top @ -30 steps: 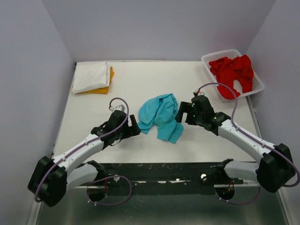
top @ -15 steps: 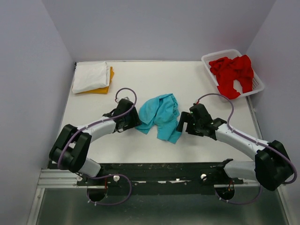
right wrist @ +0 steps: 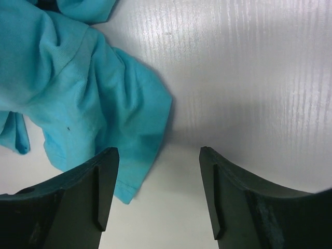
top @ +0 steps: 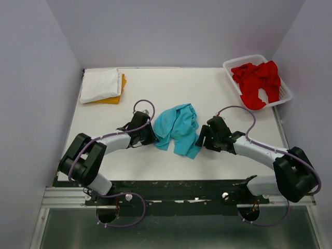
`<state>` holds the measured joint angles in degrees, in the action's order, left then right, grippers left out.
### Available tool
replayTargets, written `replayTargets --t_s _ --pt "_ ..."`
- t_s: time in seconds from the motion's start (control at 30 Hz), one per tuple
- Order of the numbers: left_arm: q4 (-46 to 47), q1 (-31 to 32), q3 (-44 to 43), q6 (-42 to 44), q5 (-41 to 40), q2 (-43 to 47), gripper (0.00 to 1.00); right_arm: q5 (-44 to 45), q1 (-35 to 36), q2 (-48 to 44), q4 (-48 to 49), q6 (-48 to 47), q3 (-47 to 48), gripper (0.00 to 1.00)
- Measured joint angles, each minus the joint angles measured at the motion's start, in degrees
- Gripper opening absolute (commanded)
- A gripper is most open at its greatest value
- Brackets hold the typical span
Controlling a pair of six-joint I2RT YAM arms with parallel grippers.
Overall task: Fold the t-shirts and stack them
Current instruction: Flatten out the tshirt
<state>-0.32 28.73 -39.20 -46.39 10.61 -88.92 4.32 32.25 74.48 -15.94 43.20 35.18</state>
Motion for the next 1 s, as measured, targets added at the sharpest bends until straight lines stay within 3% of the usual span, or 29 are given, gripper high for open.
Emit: replayTargets --t_s 0.2,0.27,0.33,0.37,0.6,0.8,1.0 --pt "-0.2 0.0 4.1 -0.4 0.3 4.5 0.0 -2.3 0.0 5.7 7.4 0.3 0.7 0.53" --pt "-0.2 0.1 5.0 -0.5 0.3 5.9 0.0 -3.5 0.0 7.1 9.4 0.2 0.9 0.35" --pt "-0.3 0.2 5.4 -0.5 0.3 7.2 0.0 -5.1 0.1 8.9 11.5 0.2 1.1 0.05" --pt "-0.3 0.2 5.5 -0.5 0.3 7.6 0.0 -5.9 0.1 9.6 12.4 0.1 1.1 0.01" --pt "-6.5 0.4 4.7 -0.5 -3.1 16.0 0.0 -1.9 0.4 9.1 10.3 -1.2 2.3 0.01" --pt "-21.1 1.7 -2.3 -0.6 -17.2 33.0 0.0 10.6 0.5 -4.8 2.5 -3.7 7.0 0.01" --pt "-27.4 2.1 -9.8 0.4 -24.9 49.3 0.0 14.4 0.4 -17.6 2.1 -7.3 12.2 0.01"
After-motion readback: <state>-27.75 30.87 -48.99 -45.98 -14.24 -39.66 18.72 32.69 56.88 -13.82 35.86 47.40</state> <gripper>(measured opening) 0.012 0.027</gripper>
